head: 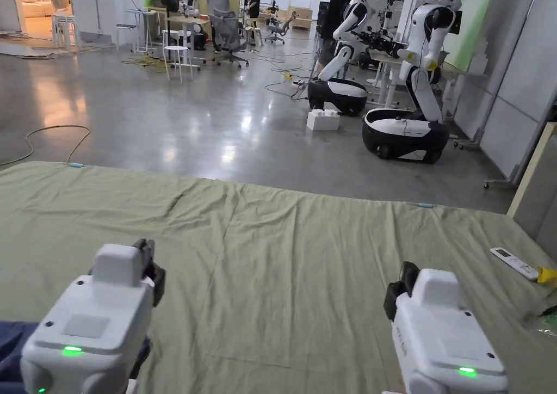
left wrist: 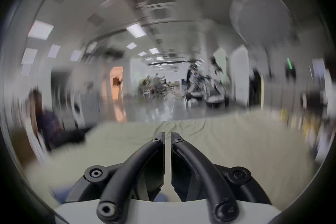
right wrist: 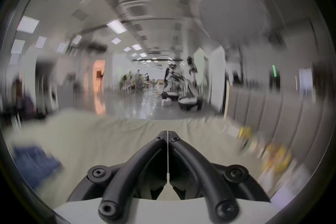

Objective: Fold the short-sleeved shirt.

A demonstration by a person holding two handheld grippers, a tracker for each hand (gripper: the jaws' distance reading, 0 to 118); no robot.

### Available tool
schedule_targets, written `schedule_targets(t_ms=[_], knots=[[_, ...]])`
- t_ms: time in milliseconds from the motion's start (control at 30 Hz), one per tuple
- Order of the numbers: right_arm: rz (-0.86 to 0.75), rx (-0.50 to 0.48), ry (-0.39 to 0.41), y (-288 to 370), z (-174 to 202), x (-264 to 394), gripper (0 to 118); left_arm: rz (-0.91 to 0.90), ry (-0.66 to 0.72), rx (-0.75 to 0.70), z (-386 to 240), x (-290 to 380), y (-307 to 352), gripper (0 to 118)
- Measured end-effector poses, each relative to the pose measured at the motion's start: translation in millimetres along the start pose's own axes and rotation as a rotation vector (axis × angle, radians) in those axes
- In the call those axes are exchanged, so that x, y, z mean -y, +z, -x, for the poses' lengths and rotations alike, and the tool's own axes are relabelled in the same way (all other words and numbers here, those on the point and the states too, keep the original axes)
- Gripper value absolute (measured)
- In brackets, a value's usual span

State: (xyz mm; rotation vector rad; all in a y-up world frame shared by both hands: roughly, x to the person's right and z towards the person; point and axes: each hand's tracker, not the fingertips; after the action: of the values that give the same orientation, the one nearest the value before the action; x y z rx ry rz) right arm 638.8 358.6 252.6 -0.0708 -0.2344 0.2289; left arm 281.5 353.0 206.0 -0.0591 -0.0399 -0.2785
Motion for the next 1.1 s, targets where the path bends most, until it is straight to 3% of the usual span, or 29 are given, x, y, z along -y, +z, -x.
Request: schedule_targets(t_ms=[33,133,200,233,333,367,433,533,633,700,733,800,867,1000,1100], knots=[[-0.101,-0.001,0.282,2.7,11.6,-5.2,1,0.023,-0.176,0.002,-11.0,1.7,-1.6,6],[-0.110,-0.075,0.700,4.3,31.6,7.1,1,0.057,-0.554,0.016,-28.1,14.8,-5.3,6],[-0.154,-0.119,0.949,11.3,38.9,11.8,1,0.043,-0.726,0.026,-33.7,22.0,4.2,6],[-0.140,-0.146,1.008,18.7,39.2,8.7,1,0.030,-0.759,0.029,-33.9,24.6,6.6,6],[-0.147,-0.165,1.060,28.9,43.1,8.6,1,0.049,-0.753,0.035,-27.5,31.6,6.7,6],[-0.132,-0.174,1.019,13.4,37.0,18.5,1,0.052,-0.732,0.031,-24.7,30.4,7.4,6],[-0.110,-0.163,0.869,13.8,33.7,12.1,1,0.075,-0.541,0.030,-16.4,22.4,5.6,6],[-0.022,-0.157,0.443,7.6,20.5,2.7,1,0.101,-0.094,0.005,3.8,9.9,4.6,6],[0.068,-0.091,0.065,4.2,8.4,6.2,1,0.098,0.240,0.007,20.6,11.5,-6.1,6],[0.103,-0.051,-0.148,3.6,4.2,13.2,1,0.072,0.359,0.012,18.3,11.1,-3.6,6],[0.092,-0.029,-0.205,6.0,4.3,14.8,1,0.062,0.413,-0.004,18.2,11.8,-2.6,6],[0.120,0.015,-0.313,10.0,4.3,19.5,1,0.040,0.488,-0.004,20.0,12.8,-0.2,6],[0.085,0.050,-0.319,12.0,1.7,19.1,1,0.024,0.530,-0.004,17.6,5.1,9.1,6],[0.090,0.035,-0.294,13.8,-3.8,15.3,1,0.018,0.469,-0.004,20.7,-3.4,16.3,6],[0.081,0.064,-0.232,17.1,-4.6,10.4,1,0.052,0.445,0.025,33.7,1.4,13.1,6]])
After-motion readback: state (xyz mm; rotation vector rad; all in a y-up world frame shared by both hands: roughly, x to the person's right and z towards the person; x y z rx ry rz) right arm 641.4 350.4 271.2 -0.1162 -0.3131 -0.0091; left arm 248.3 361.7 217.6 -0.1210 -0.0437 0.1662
